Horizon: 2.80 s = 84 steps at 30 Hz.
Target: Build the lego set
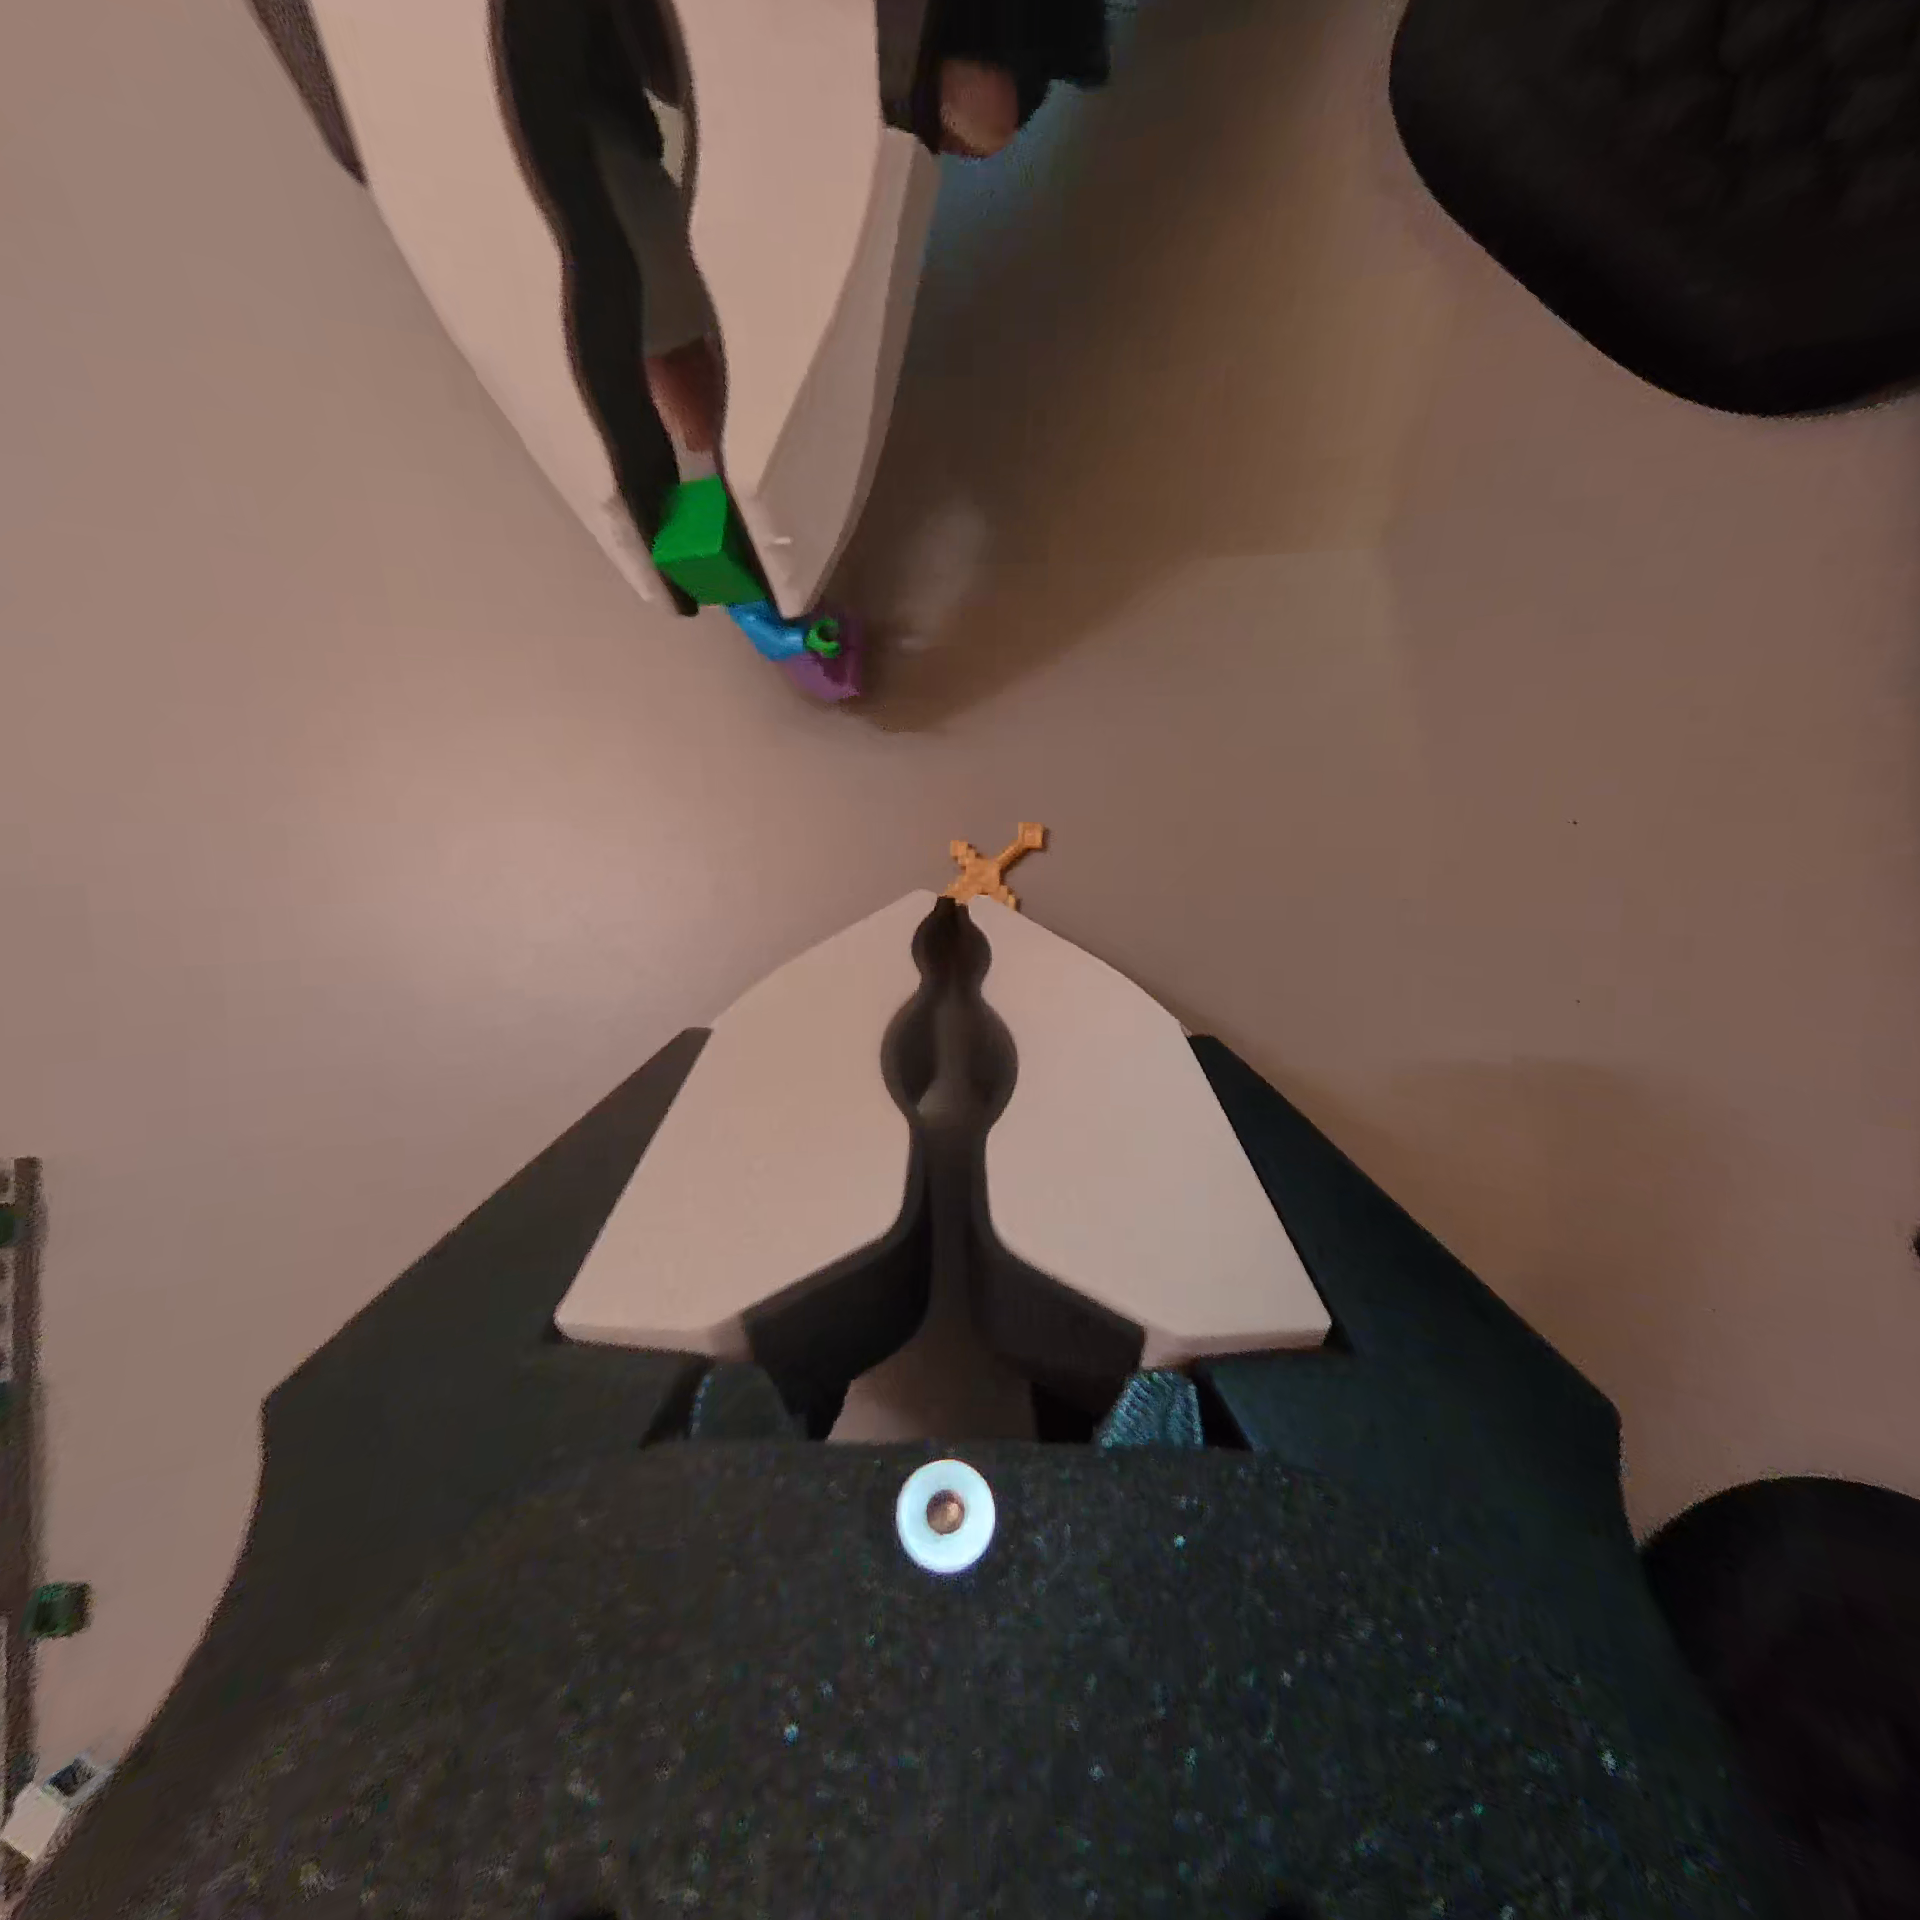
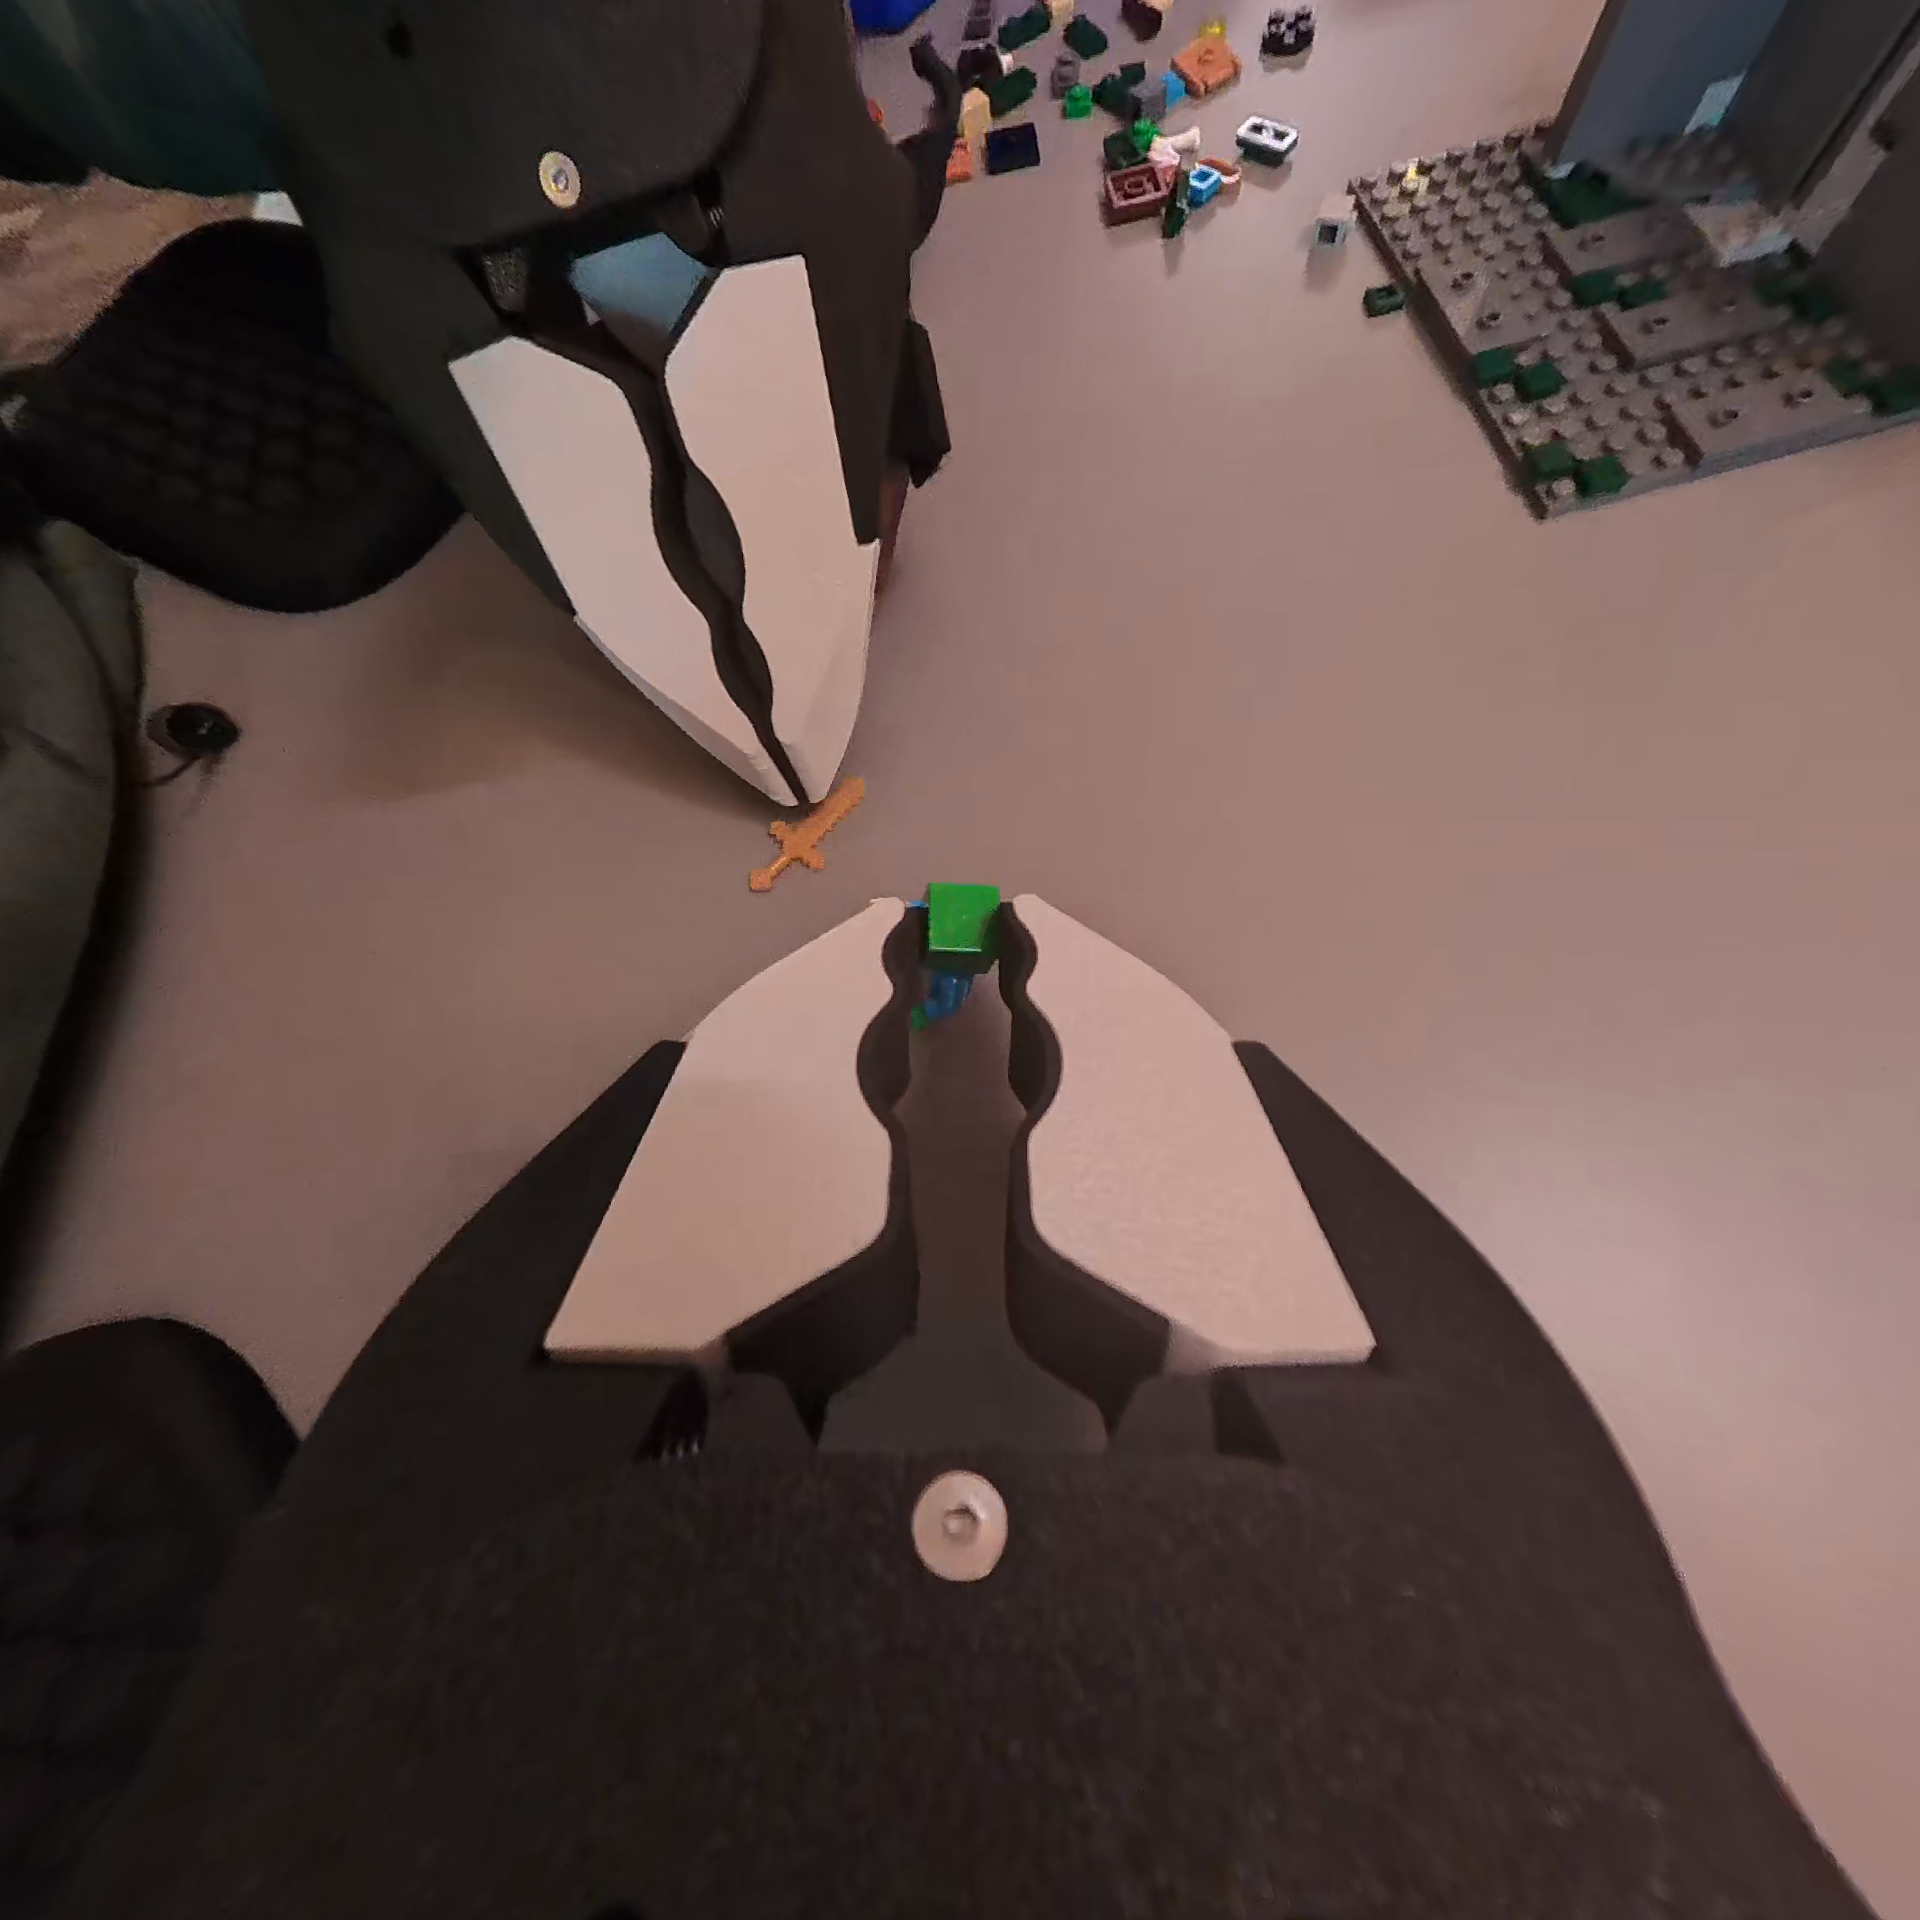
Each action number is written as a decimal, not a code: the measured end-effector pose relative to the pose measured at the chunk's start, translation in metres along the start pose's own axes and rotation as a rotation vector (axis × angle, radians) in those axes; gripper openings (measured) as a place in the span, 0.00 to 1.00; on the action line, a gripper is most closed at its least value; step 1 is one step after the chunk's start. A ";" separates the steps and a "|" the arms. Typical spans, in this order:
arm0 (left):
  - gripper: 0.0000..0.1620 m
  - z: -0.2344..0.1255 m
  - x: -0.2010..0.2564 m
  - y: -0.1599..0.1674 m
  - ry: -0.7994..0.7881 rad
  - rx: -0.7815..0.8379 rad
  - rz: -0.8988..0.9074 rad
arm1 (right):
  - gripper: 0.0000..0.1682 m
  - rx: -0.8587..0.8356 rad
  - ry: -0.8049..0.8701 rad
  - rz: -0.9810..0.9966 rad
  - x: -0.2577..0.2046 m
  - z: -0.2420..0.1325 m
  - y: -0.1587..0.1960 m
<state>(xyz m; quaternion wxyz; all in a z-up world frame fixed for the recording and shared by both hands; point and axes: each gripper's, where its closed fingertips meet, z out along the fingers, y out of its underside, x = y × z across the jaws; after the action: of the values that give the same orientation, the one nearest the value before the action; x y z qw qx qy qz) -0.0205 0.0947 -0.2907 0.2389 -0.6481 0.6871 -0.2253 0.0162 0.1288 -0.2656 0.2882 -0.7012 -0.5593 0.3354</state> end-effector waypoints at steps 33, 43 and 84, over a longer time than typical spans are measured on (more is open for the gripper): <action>0.14 -0.005 -0.004 0.004 -0.006 0.052 -0.013 | 0.18 0.076 0.034 -0.199 -0.015 -0.013 -0.019; 0.14 0.003 0.000 0.007 0.194 -0.111 0.171 | 0.16 0.261 0.060 -0.066 -0.017 -0.061 -0.008; 0.09 -0.046 0.013 -0.061 -0.011 0.303 -0.091 | 0.01 0.228 0.070 -0.164 -0.061 -0.015 -0.024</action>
<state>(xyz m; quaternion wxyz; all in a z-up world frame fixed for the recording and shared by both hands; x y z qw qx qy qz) -0.0019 0.0776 -0.2171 0.3273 -0.6363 0.6137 -0.3335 0.0043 0.0738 -0.2287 0.4117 -0.6270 -0.5628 0.3473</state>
